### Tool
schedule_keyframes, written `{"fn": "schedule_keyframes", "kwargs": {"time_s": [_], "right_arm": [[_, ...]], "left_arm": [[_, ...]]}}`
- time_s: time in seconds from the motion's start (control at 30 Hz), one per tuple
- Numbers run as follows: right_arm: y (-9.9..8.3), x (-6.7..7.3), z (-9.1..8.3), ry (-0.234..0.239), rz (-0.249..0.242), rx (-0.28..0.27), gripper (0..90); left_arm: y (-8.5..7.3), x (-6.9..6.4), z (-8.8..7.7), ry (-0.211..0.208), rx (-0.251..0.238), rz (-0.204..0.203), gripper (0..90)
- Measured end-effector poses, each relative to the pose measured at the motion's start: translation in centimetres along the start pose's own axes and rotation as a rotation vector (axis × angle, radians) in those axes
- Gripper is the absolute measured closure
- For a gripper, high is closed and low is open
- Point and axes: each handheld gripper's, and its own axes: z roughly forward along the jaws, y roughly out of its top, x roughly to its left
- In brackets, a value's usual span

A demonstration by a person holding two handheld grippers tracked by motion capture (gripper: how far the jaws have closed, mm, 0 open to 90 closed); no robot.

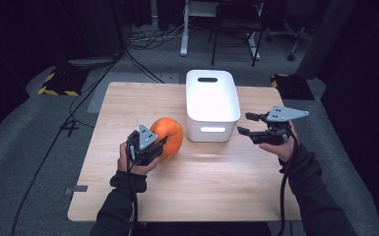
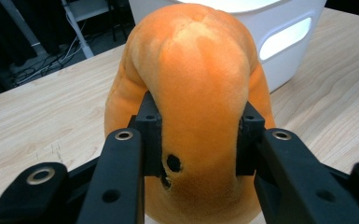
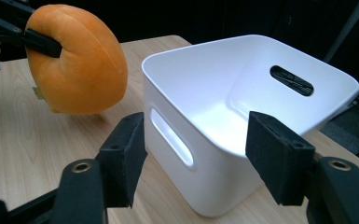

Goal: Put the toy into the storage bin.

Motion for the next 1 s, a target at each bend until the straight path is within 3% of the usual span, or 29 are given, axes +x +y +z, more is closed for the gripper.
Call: {"fn": "schedule_keyframes", "kwargs": {"time_s": [0.17, 0.33, 0.47, 0.73, 0.83, 1.0], "right_arm": [[0.8, 0.4, 2.7, 0.045, -0.011, 0.028, 38.1], [1.2, 0.2, 4.4, 0.067, -0.022, 0.046, 39.8], [1.3, 0.0, 5.2, 0.071, -0.025, 0.075, 41.5], [1.0, -0.5, 6.9, 0.126, -0.021, 0.135, 50.3], [0.9, -0.6, 7.5, 0.128, -0.034, 0.17, 54.3], [0.8, -1.1, 7.6, 0.113, -0.038, 0.155, 73.2]], "left_arm": [[0.1, 0.3, -0.2, 0.008, -0.005, 0.006, 64.4], [0.4, 0.3, -0.3, 0.012, 0.0, 0.002, 64.4], [0.6, 0.3, -0.2, 0.002, -0.001, 0.006, 64.3], [1.3, 0.3, -0.3, 0.0, -0.016, 0.004, 64.3], [1.6, 0.4, -0.5, 0.0, -0.022, 0.009, 64.3], [2.1, 0.5, -0.5, -0.006, -0.034, -0.003, 64.3]]}}
